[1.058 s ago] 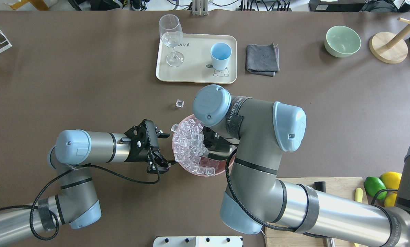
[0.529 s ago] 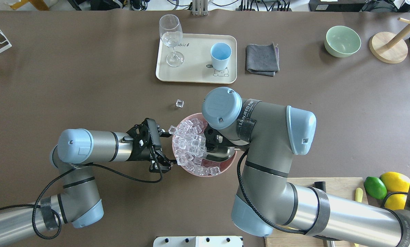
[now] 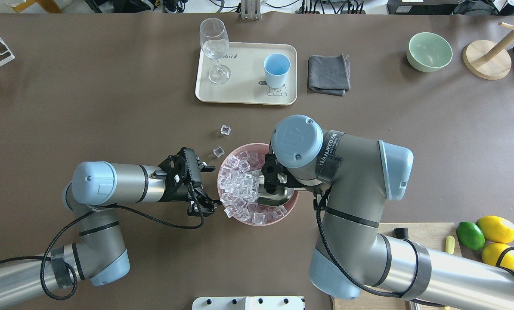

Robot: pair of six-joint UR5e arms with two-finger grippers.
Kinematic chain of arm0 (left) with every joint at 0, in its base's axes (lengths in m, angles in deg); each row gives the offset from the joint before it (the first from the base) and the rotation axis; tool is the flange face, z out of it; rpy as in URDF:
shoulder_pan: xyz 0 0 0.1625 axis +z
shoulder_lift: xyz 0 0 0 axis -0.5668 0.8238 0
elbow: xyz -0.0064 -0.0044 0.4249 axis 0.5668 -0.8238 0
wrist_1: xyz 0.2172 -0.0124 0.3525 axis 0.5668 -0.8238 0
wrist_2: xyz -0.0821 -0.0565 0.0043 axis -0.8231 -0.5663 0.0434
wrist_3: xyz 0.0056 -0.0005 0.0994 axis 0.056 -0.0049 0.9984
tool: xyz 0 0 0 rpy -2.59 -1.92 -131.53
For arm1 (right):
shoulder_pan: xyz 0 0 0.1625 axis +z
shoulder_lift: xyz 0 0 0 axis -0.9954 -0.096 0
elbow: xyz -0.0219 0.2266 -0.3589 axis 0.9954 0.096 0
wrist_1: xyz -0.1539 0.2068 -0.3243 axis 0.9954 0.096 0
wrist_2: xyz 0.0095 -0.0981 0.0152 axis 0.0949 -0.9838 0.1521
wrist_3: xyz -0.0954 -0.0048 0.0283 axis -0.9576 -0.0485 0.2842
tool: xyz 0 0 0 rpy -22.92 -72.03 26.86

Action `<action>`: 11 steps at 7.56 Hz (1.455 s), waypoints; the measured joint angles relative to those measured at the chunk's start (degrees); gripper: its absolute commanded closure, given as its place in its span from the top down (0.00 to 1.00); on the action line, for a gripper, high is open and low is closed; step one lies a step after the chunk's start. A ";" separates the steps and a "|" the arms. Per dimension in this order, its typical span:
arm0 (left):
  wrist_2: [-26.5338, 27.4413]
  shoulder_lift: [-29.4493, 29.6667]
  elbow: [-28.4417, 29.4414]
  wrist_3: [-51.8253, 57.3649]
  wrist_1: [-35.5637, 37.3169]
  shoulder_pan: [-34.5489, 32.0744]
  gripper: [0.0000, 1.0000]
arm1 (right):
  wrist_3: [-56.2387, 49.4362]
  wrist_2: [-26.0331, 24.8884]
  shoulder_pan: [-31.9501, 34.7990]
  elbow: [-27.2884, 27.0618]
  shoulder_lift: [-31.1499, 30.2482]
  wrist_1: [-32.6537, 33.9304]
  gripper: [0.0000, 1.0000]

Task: Put ice in cup with scoop
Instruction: 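Drag the scoop through the ice with the right gripper while the left steadies the bowl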

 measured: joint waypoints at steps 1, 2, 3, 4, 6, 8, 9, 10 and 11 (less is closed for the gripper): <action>-0.02 -0.01 0.09 -0.02 -0.04 -0.02 0.98 | -0.61 0.08 0.00 -0.13 -0.54 -1.10 0.00; -0.04 -0.07 0.13 -0.02 -0.09 -0.02 0.98 | -1.34 0.45 0.00 -0.18 -0.70 -1.53 0.00; -0.05 -0.16 0.20 -0.02 -0.31 -0.02 0.98 | -2.38 1.08 0.00 -0.22 -0.67 -1.70 0.00; -0.05 -0.34 0.40 -0.03 -0.94 -0.04 0.98 | -3.13 1.59 0.03 -0.32 -0.64 -1.75 0.00; -0.11 -0.57 0.87 -0.03 -1.97 -0.21 0.98 | -5.55 1.94 0.13 -0.63 -0.64 -1.83 0.00; -0.13 -0.58 1.01 -0.03 -2.16 -0.27 0.98 | -7.61 2.02 0.82 -0.81 -0.60 -1.96 0.00; -0.13 -0.57 1.04 -0.03 -2.18 -0.28 0.98 | -8.54 3.04 1.81 -0.75 -0.55 -2.01 0.00; -0.14 -0.58 1.10 -0.03 -2.18 -0.28 0.98 | -9.36 3.94 2.78 -0.67 -0.53 -2.04 0.00; -0.20 -0.60 1.12 -0.03 -2.19 -0.26 0.98 | -9.95 4.39 3.63 -0.61 -0.52 -2.11 0.00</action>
